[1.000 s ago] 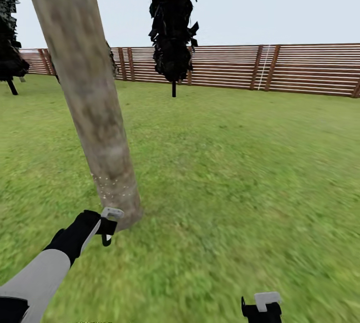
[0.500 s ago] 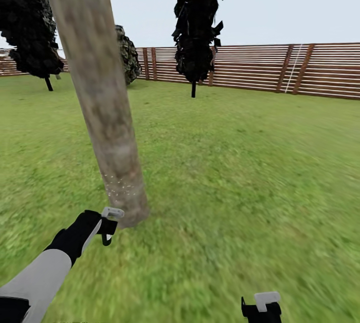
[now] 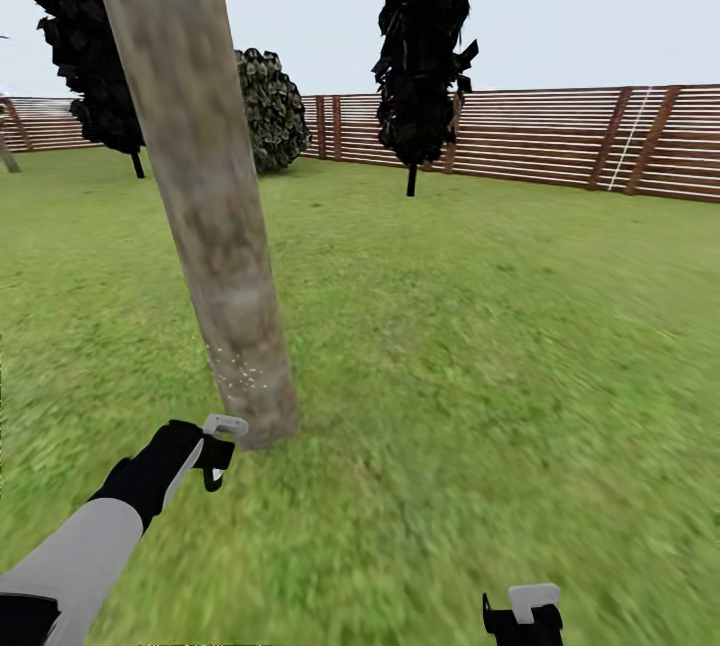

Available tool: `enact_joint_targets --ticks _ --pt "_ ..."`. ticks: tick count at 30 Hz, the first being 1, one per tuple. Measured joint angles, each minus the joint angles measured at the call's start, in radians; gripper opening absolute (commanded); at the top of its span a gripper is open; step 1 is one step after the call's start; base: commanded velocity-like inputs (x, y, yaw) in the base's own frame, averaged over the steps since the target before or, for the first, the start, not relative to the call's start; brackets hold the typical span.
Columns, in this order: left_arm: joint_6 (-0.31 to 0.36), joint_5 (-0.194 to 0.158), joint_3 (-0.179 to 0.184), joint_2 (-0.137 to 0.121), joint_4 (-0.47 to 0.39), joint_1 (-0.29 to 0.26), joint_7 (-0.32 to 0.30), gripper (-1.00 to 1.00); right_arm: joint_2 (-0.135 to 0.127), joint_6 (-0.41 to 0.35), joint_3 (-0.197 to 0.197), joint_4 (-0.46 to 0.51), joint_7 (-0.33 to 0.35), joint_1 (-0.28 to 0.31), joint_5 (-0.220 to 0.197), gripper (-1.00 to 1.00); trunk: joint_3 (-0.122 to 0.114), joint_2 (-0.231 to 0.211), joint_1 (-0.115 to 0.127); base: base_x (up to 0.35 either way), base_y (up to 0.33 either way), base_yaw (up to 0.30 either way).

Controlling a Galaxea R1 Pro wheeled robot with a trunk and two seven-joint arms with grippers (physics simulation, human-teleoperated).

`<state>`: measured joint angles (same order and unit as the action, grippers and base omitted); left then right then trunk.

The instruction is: In the garden, pick up the pesticide atomizer on the floor and spray pesticide onto both trees until each tree trunk is fully covered.

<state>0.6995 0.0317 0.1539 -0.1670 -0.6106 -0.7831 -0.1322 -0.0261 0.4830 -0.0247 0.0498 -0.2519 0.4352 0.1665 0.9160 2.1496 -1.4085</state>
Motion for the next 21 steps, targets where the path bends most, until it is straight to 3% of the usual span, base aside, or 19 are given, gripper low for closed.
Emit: enact_joint_targets --ticks 10,14,21 --pt "0.0 -0.003 0.0 0.0 0.001 0.0 0.0 -1.0 0.0 0.0 0.0 0.0 0.0 0.0 0.0 1.0 0.0 0.0 0.0 0.008 -0.278 0.269" --pt "-0.01 -0.018 -0.002 0.009 0.045 0.0 -0.001 -1.0 -0.002 0.0 0.001 0.0 -0.001 0.0 0.0 1.0 0.0 0.0 0.0 0.1 -0.261 0.277" --pt "-0.01 -0.04 -0.001 0.028 0.034 -0.005 -0.001 -1.0 -0.004 0.0 0.001 0.0 0.0 0.0 0.0 1.0 0.0 0.0 0.0 0.021 -0.034 0.253"
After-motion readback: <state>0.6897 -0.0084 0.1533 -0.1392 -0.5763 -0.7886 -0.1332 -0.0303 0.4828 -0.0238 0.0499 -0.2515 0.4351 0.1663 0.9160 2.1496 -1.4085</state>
